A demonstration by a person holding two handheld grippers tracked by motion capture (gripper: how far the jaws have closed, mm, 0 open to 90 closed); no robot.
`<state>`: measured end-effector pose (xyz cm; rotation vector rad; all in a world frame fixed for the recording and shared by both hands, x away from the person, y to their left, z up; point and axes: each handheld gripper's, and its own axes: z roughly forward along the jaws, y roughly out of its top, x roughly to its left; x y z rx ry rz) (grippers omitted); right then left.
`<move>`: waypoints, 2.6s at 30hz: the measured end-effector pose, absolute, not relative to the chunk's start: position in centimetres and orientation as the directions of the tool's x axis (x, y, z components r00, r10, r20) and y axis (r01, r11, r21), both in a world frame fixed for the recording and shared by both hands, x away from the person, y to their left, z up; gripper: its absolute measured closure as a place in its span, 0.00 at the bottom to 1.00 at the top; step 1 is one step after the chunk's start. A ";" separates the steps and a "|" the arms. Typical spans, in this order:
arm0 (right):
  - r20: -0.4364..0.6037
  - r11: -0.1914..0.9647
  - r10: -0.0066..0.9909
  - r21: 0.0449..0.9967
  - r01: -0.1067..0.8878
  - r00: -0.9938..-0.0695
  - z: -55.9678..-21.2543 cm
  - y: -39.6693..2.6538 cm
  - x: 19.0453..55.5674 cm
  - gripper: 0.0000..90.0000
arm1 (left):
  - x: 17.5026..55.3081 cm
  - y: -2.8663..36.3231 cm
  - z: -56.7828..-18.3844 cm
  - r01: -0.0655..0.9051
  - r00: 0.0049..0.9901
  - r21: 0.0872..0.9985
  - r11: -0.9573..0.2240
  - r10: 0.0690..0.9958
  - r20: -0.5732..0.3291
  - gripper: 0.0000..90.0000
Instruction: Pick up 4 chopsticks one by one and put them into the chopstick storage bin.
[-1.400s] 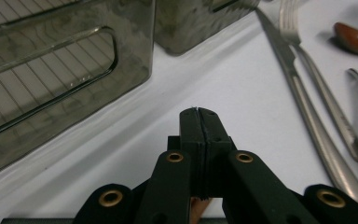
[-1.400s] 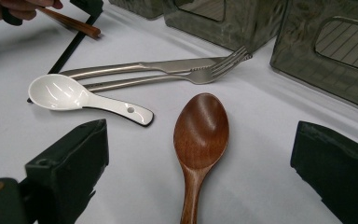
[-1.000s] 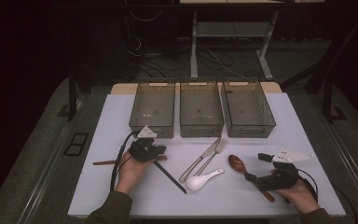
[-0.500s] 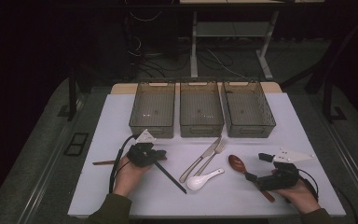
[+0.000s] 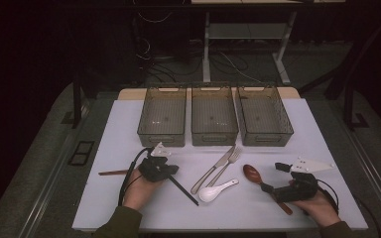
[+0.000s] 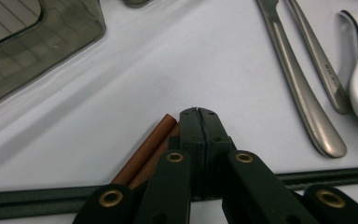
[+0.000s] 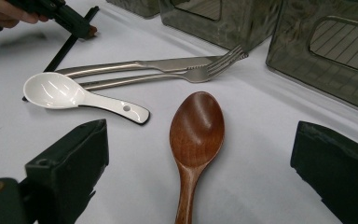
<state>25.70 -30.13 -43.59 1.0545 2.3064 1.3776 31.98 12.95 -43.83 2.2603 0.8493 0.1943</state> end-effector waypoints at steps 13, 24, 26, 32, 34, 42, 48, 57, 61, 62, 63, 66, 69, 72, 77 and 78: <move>0.142 0.291 0.694 0.841 0.455 -0.706 -43.6 -30.1 25.7 0.04 | 33.4 13.0 -44.2 0.525 0.759 0.661 -0.537 0.646 -0.079 0.99; 0.142 0.296 0.693 0.838 0.458 -0.707 -43.7 -30.0 25.7 0.04 | 34.6 13.5 -44.0 0.529 0.729 0.675 -0.514 0.683 -0.052 0.99; 0.138 0.299 0.692 0.839 0.455 -0.709 -43.7 -29.9 25.8 0.04 | 35.0 13.6 -44.0 0.534 0.723 0.682 -0.500 0.688 -0.061 0.99; 0.138 0.300 0.692 0.838 0.456 -0.708 -43.8 -29.9 25.8 0.04 | 35.9 13.6 -44.1 0.544 0.716 0.668 -0.508 0.696 -0.053 0.99; 0.140 0.298 0.694 0.837 0.458 -0.707 -43.7 -29.9 25.8 0.04 | 36.2 13.5 -44.2 0.544 0.711 0.669 -0.507 0.702 -0.047 0.99; 0.136 0.301 0.694 0.838 0.456 -0.707 -43.8 -29.9 25.8 0.04 | 37.1 13.5 -44.1 0.546 0.696 0.678 -0.492 0.717 -0.041 0.99; 0.136 0.302 0.693 0.837 0.456 -0.708 -43.8 -29.9 25.8 0.04 | 37.1 13.5 -43.8 0.542 0.703 0.683 -0.489 0.710 -0.050 0.99; 0.140 0.296 0.695 0.838 0.458 -0.705 -43.7 -30.0 25.7 0.04 | 35.1 15.2 -42.2 0.515 0.718 0.718 -0.468 0.693 -0.063 0.84; 0.140 0.297 0.694 0.838 0.458 -0.706 -43.7 -30.0 25.6 0.04 | 34.3 17.3 -41.7 0.503 0.718 0.729 -0.465 0.694 -0.054 0.72; 0.140 0.298 0.693 0.838 0.457 -0.707 -43.7 -30.0 25.6 0.04 | 34.2 17.7 -41.7 0.505 0.714 0.730 -0.460 0.698 -0.055 0.68; 0.140 0.298 0.693 0.838 0.457 -0.707 -43.7 -30.0 25.6 0.04 | 34.2 17.7 -41.7 0.505 0.714 0.730 -0.460 0.698 -0.055 0.67; 0.142 0.297 0.692 0.837 0.459 -0.707 -43.7 -30.0 25.7 0.04 | 34.0 19.7 -41.4 0.506 0.701 0.738 -0.446 0.712 -0.050 0.61; 0.142 0.299 0.691 0.837 0.458 -0.709 -43.8 -30.0 25.7 0.04 | 34.1 20.7 -41.4 0.511 0.691 0.737 -0.444 0.722 -0.044 0.58; 0.142 0.300 0.689 0.837 0.458 -0.711 -43.8 -30.0 25.7 0.04 | 34.3 22.4 -41.9 0.530 0.678 0.723 -0.444 0.733 -0.047 0.57; 0.144 0.297 0.689 0.838 0.458 -0.710 -43.8 -30.0 25.7 0.04 | 34.6 23.3 -42.6 0.535 0.687 0.719 -0.443 0.724 -0.066 0.56; 0.143 0.298 0.689 0.837 0.458 -0.710 -43.8 -30.0 25.7 0.04 | 34.8 23.4 -42.9 0.539 0.694 0.710 -0.453 0.717 -0.069 0.56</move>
